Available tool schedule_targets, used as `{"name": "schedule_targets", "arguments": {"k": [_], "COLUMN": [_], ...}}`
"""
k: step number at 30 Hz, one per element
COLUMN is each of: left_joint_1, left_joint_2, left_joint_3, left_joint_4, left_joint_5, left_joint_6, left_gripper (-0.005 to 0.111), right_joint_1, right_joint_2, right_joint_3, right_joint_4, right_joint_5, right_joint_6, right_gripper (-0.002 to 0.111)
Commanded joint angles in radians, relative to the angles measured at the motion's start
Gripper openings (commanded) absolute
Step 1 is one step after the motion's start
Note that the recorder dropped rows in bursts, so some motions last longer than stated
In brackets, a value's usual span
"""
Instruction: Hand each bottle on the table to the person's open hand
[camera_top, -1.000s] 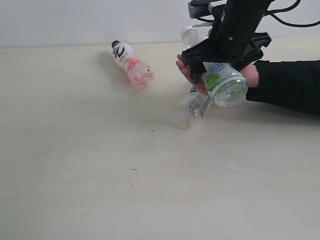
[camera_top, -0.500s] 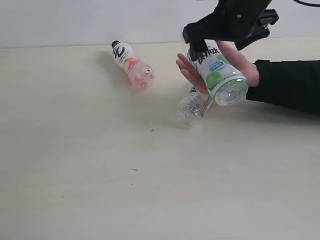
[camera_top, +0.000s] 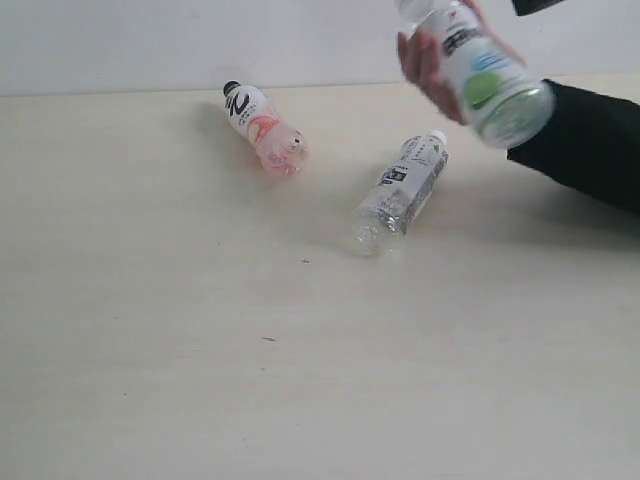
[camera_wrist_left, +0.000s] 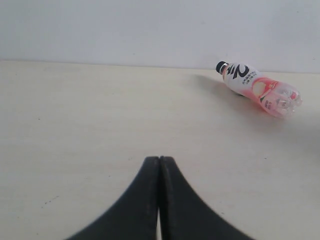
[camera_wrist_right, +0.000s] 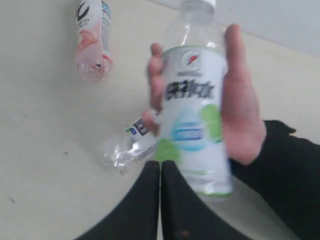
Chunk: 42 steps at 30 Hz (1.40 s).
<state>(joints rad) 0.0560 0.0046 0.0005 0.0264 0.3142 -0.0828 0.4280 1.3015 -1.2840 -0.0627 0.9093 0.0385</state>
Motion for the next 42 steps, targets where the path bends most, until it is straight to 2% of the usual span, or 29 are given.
{"name": "schedule_targets", "arguments": {"k": [1,8,15,18,28,38,42], "left_joint_1": [-0.007,-0.007,-0.007,-0.007,-0.007,-0.007,-0.007], "left_joint_2": [-0.005,-0.005,-0.005,-0.005,-0.005,-0.005,-0.005], "left_joint_3": [0.0,0.0,0.0,0.0,0.0,0.0,0.0], "left_joint_4": [-0.004,-0.004,-0.004,-0.004,-0.004,-0.004,-0.004], "left_joint_5": [-0.002,-0.002,-0.002,-0.002,-0.002,-0.002,-0.002], "left_joint_6": [0.001,0.001,0.001,0.001,0.001,0.001,0.001], "left_gripper": [0.0,0.0,0.0,0.0,0.0,0.0,0.0], "right_joint_1": [-0.006,-0.006,-0.006,-0.006,-0.006,-0.004,-0.004], "right_joint_2": [-0.206,-0.645,-0.97,-1.051,-1.195,-1.302,-1.302], "right_joint_3": [0.173,0.539,0.794,0.867,0.97,0.974,1.015], "right_joint_4": [0.001,-0.001,-0.052,-0.052,-0.05,-0.04,-0.028], "right_joint_5": [-0.042,-0.27,-0.313,-0.423,-0.565,-0.432,-0.459], "right_joint_6": [-0.065,-0.126,-0.121,-0.117,-0.117,-0.117,-0.117], "right_gripper": [0.001,0.001,0.001,0.001,0.001,0.001,0.001]}}
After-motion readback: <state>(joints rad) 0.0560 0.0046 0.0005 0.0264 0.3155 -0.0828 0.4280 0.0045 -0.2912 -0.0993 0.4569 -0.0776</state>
